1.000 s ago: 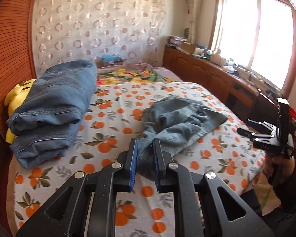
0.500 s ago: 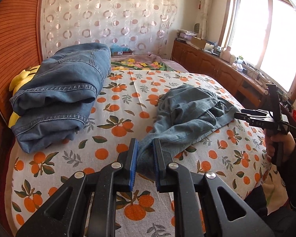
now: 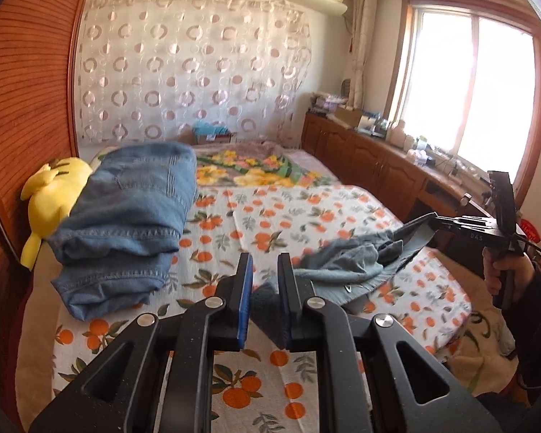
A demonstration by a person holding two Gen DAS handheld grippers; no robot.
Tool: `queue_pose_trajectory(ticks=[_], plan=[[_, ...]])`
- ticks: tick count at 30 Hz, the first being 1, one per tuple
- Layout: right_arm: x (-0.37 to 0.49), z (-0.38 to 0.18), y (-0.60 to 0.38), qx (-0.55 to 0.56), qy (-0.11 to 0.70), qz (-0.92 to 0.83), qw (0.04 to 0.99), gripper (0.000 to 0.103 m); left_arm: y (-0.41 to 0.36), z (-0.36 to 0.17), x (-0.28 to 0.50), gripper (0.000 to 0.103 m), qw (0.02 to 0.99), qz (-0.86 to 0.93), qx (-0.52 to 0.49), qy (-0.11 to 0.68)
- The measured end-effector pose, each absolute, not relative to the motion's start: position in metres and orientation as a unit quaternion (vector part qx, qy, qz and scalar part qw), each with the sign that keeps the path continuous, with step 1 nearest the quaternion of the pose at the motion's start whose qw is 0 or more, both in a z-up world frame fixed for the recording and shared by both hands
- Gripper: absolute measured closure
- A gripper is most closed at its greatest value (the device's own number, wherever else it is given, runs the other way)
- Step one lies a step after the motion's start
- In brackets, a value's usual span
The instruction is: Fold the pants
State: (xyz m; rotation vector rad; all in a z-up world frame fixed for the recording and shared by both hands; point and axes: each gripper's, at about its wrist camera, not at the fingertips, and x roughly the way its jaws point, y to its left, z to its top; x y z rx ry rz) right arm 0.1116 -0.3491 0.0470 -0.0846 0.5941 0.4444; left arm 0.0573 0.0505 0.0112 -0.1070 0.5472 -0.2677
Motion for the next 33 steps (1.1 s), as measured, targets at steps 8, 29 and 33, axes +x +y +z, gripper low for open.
queue_pose_trajectory(ticks=[8,29,33], plan=[[0.059,0.078,-0.37,-0.042,0.252,0.217,0.942,0.096,0.048,0.022,0.053,0.088,0.957,-0.131,-0.038,0.255],[0.074,-0.004,-0.373,-0.027,0.353,0.179,0.918,0.084,0.036,-0.082,0.064,0.053,0.912,-0.135,-0.022,0.386],[0.083,0.0,-0.353,-0.044,0.344,0.17,0.922,0.067,0.034,-0.091,0.065,0.053,0.908,-0.132,-0.013,0.398]])
